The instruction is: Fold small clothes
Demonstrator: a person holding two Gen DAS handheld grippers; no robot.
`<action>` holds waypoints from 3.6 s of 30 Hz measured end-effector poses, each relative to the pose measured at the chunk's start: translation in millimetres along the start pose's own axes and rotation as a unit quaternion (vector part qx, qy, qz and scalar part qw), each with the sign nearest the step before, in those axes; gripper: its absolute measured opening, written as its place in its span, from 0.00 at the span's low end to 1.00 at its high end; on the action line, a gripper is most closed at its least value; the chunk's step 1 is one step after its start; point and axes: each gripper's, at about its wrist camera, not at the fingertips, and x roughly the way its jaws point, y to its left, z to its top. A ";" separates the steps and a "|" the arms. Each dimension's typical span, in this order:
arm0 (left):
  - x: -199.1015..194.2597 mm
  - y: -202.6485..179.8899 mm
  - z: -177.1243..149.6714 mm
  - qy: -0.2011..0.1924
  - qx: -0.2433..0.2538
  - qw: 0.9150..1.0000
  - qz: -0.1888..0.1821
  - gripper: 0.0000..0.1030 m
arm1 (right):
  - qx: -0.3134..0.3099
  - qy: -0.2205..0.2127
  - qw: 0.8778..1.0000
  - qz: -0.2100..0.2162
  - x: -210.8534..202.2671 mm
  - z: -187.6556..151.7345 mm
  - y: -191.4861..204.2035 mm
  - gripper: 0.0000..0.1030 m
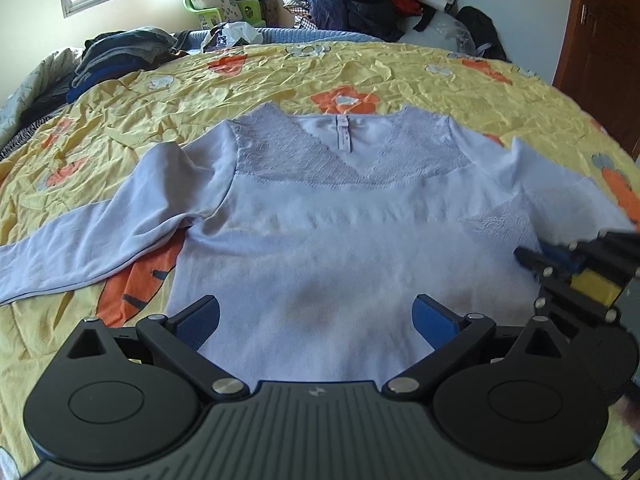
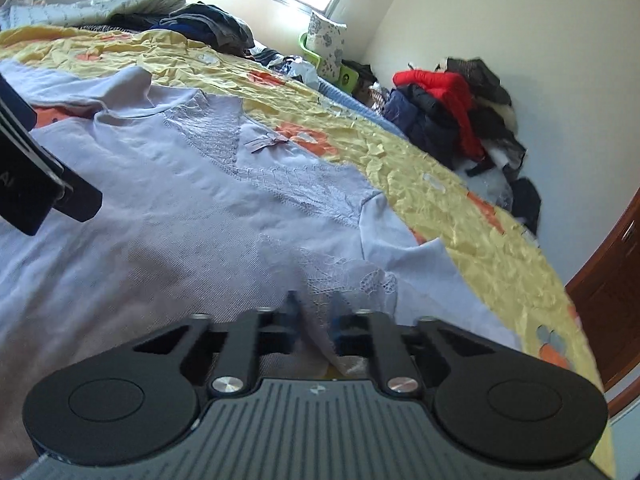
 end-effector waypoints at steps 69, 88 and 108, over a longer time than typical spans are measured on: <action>97.4 154.3 117.1 -0.051 -0.078 0.994 -0.065 0.02 | 0.134 -0.090 0.959 0.233 31.1 156.5 111.9 0.17; 61.2 197.5 69.0 -0.001 -0.062 0.994 0.091 0.03 | 0.225 0.003 0.946 0.233 31.8 125.9 99.2 0.48; 14.6 261.9 -0.7 0.011 -0.159 0.982 0.103 0.06 | 0.118 -0.032 0.967 0.223 -16.0 150.1 166.7 0.60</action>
